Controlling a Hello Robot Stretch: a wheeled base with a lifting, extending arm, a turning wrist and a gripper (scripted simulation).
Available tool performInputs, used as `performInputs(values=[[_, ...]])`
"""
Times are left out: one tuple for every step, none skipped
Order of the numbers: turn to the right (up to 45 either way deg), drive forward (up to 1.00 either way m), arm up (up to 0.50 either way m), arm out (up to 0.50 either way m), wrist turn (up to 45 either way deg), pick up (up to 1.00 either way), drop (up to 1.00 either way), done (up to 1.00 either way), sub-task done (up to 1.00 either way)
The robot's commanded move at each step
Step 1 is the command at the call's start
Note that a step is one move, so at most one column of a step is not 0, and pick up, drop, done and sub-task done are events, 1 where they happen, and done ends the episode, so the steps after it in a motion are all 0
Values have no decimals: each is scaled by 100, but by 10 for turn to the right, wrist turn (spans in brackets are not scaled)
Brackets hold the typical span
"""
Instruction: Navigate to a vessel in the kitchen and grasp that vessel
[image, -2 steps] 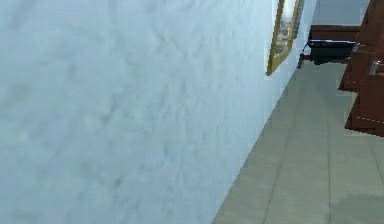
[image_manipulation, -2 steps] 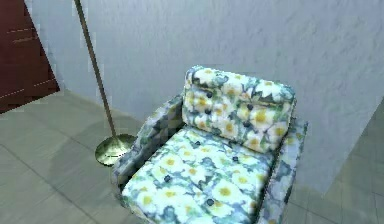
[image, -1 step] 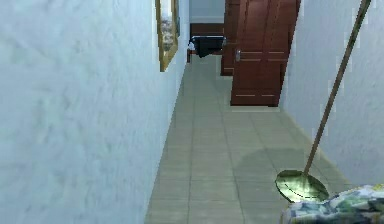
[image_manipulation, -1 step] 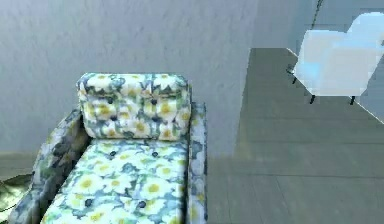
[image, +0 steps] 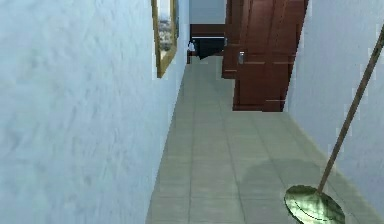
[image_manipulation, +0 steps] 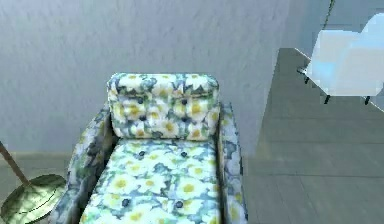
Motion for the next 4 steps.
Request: performInputs(values=[[30, 0, 0, 0, 0, 0, 0, 0, 0], [0, 100, 0, 0, 0, 0, 0, 0, 0], [0, 100, 0, 0, 0, 0, 0, 0, 0], [0, 100, 0, 0, 0, 0, 0, 0, 0]])
